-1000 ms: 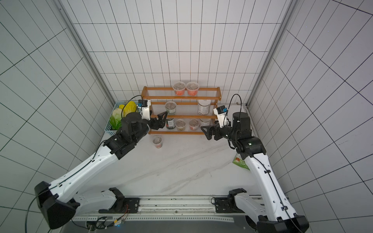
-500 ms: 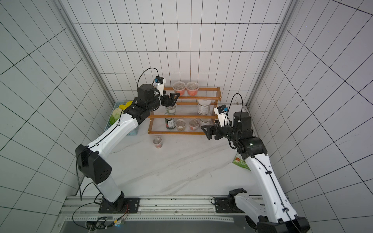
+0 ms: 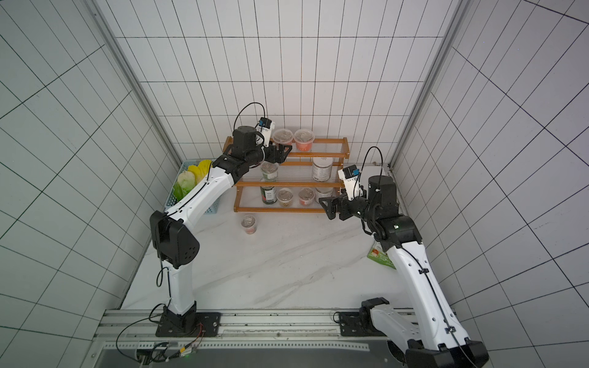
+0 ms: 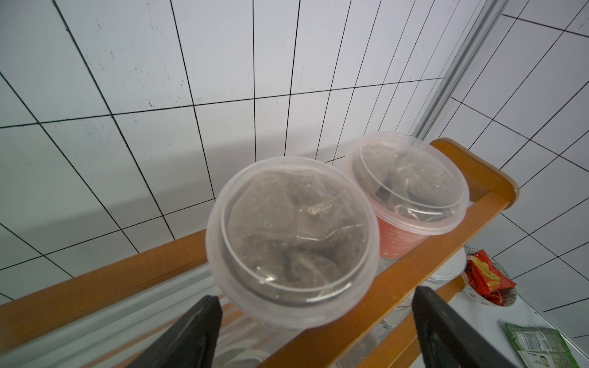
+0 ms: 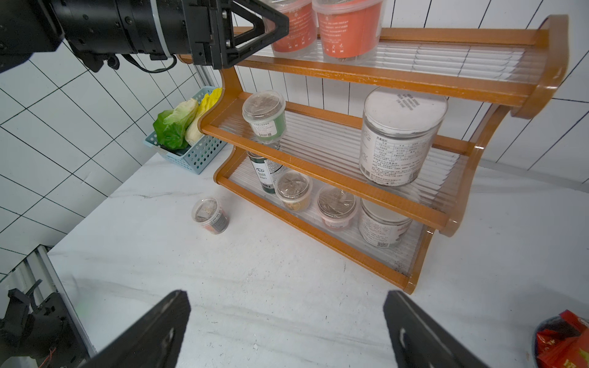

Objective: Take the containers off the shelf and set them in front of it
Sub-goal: 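Pick up a container from the shelf.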

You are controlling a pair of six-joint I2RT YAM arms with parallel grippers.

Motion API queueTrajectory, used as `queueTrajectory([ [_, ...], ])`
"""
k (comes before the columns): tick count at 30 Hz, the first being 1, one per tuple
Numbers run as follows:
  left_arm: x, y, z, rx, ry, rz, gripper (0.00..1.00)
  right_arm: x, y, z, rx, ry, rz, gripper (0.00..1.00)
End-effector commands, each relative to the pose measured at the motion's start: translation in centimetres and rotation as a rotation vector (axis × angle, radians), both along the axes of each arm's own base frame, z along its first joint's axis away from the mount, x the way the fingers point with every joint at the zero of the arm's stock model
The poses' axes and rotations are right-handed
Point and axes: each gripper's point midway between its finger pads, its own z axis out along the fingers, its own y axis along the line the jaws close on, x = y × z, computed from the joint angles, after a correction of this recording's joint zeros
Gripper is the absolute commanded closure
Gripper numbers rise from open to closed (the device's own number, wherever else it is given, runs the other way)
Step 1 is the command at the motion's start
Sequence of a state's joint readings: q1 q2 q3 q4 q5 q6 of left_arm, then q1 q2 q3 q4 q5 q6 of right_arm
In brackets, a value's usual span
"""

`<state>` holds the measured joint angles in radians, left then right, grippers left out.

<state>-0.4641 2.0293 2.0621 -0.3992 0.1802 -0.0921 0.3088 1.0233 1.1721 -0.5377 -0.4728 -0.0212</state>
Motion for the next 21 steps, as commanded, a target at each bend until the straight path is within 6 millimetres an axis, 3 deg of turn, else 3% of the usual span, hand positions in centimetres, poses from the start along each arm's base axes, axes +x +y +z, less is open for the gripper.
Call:
queueTrajectory([
  [1,1.1,0.0,-0.9,0.024,0.007,-0.006,0.09,0.1,-0.3,1.2,-0.012,-0.038,-0.009,0.01],
  [17,3.0,-1.8,-1.8,0.049,-0.095,-0.080,0.19,0.4,-0.2,1.0,-0.018,-0.033,-0.007,0.01],
  [21,3.6,-2.0,-1.8,0.048,-0.104,-0.072,0.28,0.4,-0.2,1.1,-0.017,-0.036,-0.006,0.01],
])
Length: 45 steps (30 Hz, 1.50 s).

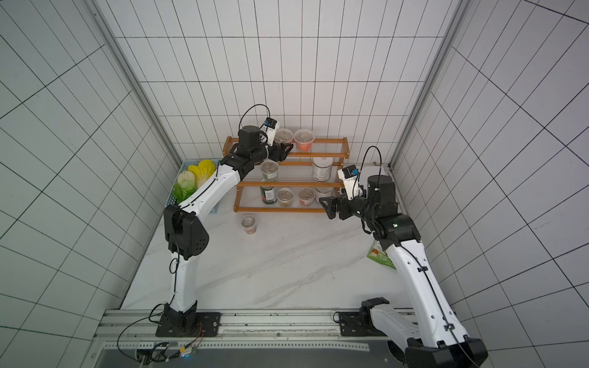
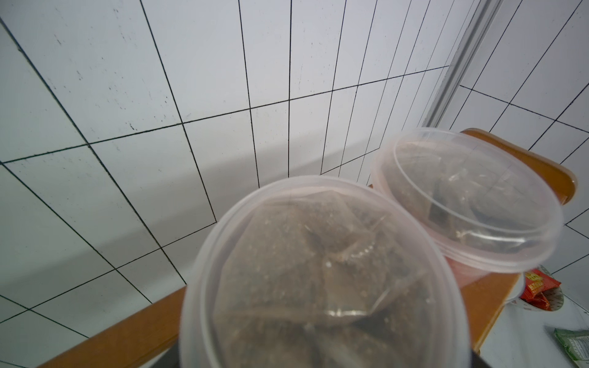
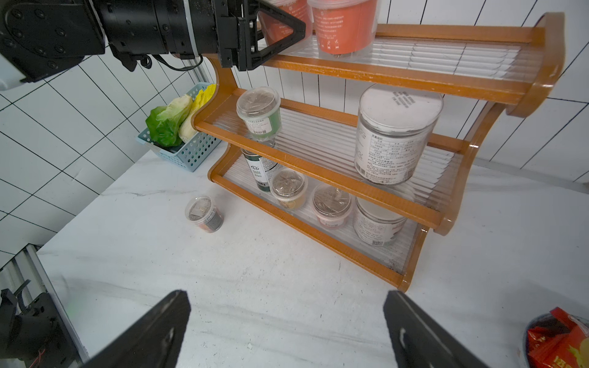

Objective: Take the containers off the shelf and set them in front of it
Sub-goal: 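Pick up a container from the shelf, then place the container at the center of the board.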

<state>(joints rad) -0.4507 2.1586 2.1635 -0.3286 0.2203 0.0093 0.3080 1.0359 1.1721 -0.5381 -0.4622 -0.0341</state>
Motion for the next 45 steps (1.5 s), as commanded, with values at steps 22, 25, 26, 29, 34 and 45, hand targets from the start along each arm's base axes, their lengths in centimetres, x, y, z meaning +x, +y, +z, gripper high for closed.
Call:
queueTrajectory([
  [22,-8.0,2.5,5.7,0.015,-0.205,0.051,0.47,0.0,0.0,2.2,0.012,-0.053,0.007,0.01],
  [25,-11.3,3.2,5.0,-0.003,-0.189,0.069,0.47,-0.4,0.2,2.2,0.028,-0.044,0.022,0.01],
  [26,-12.7,3.3,4.6,-0.011,-0.179,0.076,0.47,-0.6,0.4,2.2,0.038,-0.041,0.029,0.01],
  [29,-16.9,2.9,2.5,-0.016,-0.155,0.073,0.47,-1.2,0.5,1.9,0.057,-0.025,0.042,0.01],
  [34,-22.7,2.5,-4.2,0.026,-0.053,0.078,0.49,-2.0,0.1,1.6,0.061,-0.028,0.030,0.01],
  [45,-25.1,1.2,-18.7,0.042,0.070,0.324,0.50,-2.5,0.4,0.4,0.064,-0.001,0.050,0.01],
])
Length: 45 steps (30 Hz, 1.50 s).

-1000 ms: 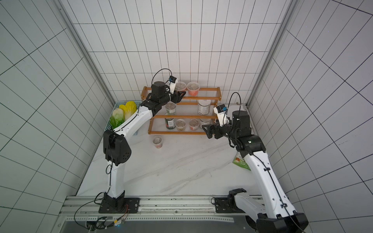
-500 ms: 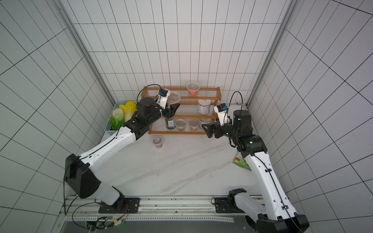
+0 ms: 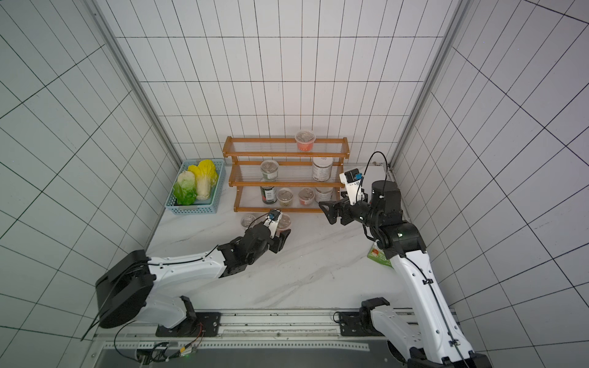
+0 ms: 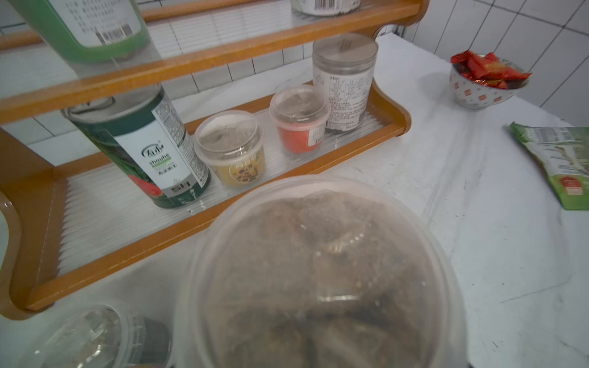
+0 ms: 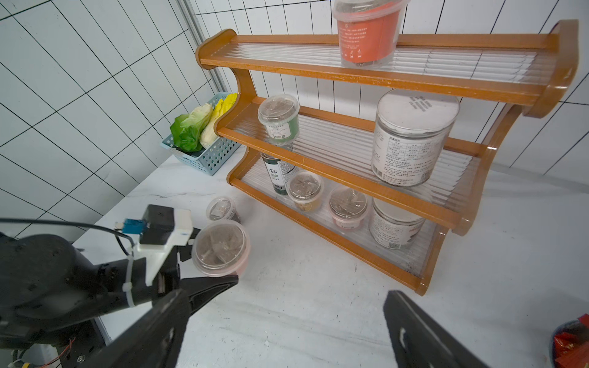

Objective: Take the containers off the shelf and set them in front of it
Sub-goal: Place the container at the center of the board.

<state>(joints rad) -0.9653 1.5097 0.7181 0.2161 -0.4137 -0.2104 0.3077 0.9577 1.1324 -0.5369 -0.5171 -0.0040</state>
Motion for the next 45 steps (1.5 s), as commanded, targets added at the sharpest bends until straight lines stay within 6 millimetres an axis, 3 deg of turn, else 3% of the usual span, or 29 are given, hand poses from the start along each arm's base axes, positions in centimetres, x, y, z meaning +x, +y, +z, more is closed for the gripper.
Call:
queueTrajectory([
  [1,1.8,0.3,0.5,-0.113,-0.092,0.185,0.50,-0.3,0.2,-0.4,0.007,0.008,0.012,0.01],
  [6,2.4,0.3,-4.1,-0.079,-0.066,0.240,0.50,-0.1,0.1,-0.9,-0.001,0.014,0.007,0.01],
  [14,3.9,2.6,-7.4,-0.047,-0.022,0.312,0.50,0.3,0.2,-1.4,-0.008,0.021,0.003,0.01],
  [20,5.0,2.8,-9.3,-0.030,0.005,0.302,0.47,0.5,0.2,-1.4,-0.014,0.020,0.005,0.01],
  [26,5.2,2.7,-10.3,-0.028,0.033,0.296,0.36,0.7,0.3,-1.4,-0.014,0.022,0.007,0.01],
  [30,5.1,2.4,-9.6,-0.039,0.028,0.276,0.23,0.8,0.3,-1.4,-0.016,0.021,0.005,0.01],
  [36,4.8,2.6,-7.8,-0.039,0.013,0.275,0.14,0.8,0.4,-1.2,-0.012,0.017,0.007,0.01],
  [41,3.8,2.8,-4.0,-0.050,0.004,0.265,0.07,0.8,0.3,-1.0,-0.008,0.016,0.002,0.01],
  [45,1.9,3.2,-0.6,-0.068,0.012,0.249,0.02,1.0,0.7,-0.8,0.004,0.026,0.018,0.01],
])
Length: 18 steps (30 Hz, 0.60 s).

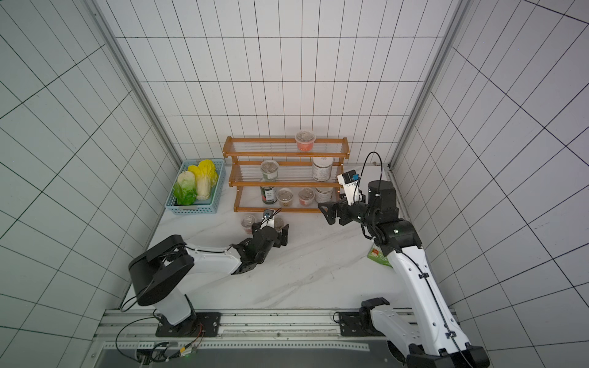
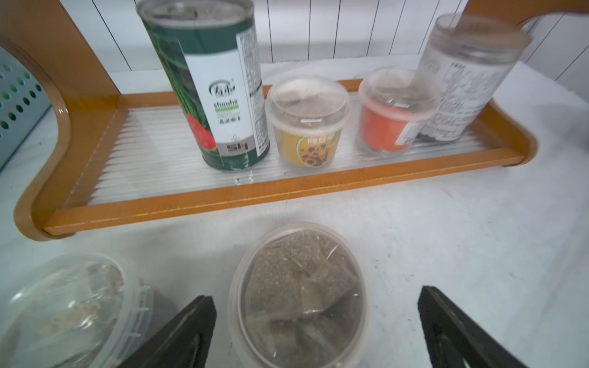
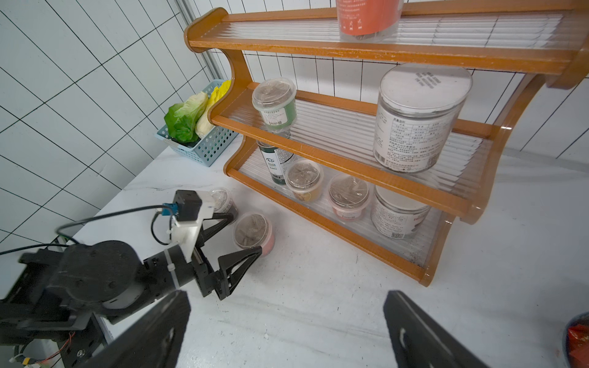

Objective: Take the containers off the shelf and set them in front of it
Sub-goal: Place the container at the center of the board.

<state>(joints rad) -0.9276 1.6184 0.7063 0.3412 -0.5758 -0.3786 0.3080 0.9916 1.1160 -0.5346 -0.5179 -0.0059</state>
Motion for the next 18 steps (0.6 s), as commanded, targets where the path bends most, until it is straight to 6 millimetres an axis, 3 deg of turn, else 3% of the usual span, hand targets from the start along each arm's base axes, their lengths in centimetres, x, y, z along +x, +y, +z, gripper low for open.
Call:
queueTrajectory([
  [1,-1.7,0.9,1.8,0.025,0.032,-0.012,0.02,0.4,0.6,1.0,0.023,-0.017,0.020,0.01],
  [6,-3.4,2.4,5.7,0.002,0.042,-0.078,0.01,1.2,1.1,1.8,0.034,-0.025,0.024,0.01],
  [10,-2.5,4.7,8.9,-0.067,0.039,-0.118,0.02,2.8,2.1,3.1,0.038,-0.051,0.025,0.01],
  [13,-2.0,6.2,11.2,-0.073,0.009,-0.132,0.02,4.7,2.9,3.6,0.014,-0.064,0.006,0.01],
  [18,-0.4,9.1,14.1,-0.123,0.007,-0.133,0.01,9.8,3.1,3.7,-0.036,-0.085,-0.109,0.01],
])
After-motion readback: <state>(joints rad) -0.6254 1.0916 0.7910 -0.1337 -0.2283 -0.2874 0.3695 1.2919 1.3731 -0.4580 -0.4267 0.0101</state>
